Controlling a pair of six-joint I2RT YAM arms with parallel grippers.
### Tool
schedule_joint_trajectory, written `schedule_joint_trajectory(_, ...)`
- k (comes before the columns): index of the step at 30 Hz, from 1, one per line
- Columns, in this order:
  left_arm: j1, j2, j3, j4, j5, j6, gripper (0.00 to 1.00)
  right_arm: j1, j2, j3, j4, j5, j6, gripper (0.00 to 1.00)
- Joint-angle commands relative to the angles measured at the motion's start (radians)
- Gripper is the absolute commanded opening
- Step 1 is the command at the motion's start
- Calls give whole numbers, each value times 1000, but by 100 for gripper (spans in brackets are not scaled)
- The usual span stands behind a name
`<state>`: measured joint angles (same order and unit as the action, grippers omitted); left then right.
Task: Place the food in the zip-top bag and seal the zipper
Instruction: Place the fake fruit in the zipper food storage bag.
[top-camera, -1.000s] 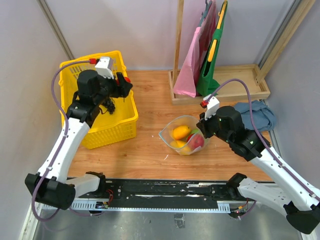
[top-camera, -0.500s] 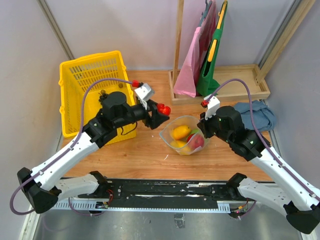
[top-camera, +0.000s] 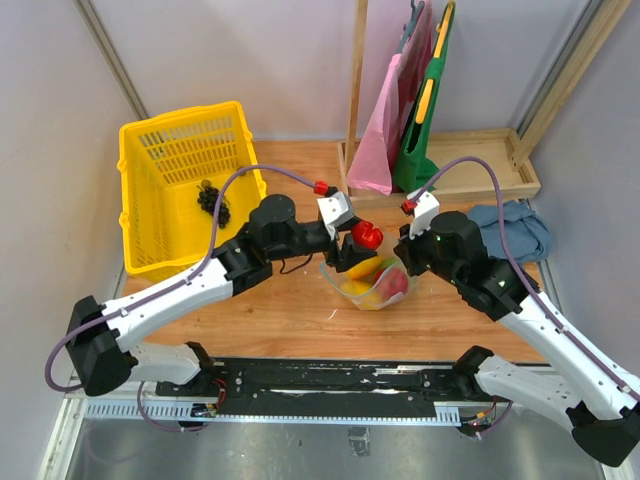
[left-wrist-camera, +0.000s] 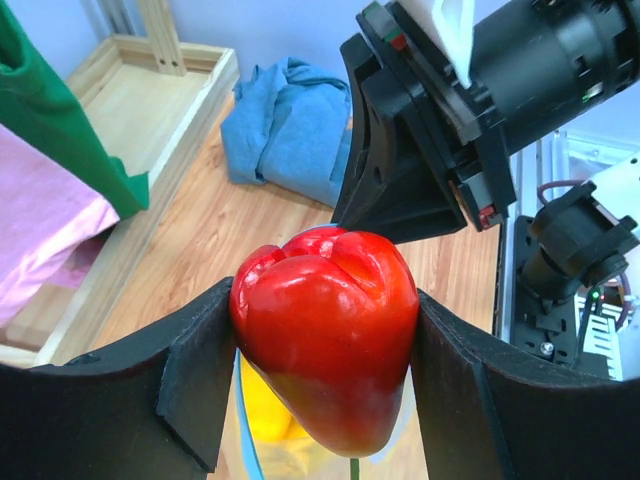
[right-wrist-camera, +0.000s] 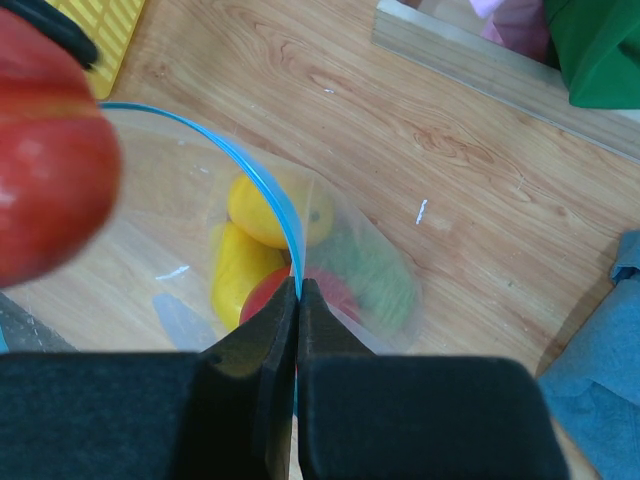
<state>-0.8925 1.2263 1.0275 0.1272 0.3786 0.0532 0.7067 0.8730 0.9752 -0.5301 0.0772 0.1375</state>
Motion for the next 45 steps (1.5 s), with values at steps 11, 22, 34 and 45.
schedule_joint_trajectory(11, -28, 75, -45, 38, 5, 86, 52, -9, -16, 50, -19, 14, 5, 1)
schedule_joint_trajectory(22, -28, 38, -60, -13, 71, 121, 74, -9, -15, 48, -21, 15, 5, 1)
schedule_joint_trajectory(34, -29, -15, -44, -37, 19, 90, 82, -9, -17, 55, -27, 19, 2, 1)
schedule_joint_trajectory(45, -28, -83, 97, -231, -407, -60, 88, -9, -25, 51, -28, 27, 1, 1)
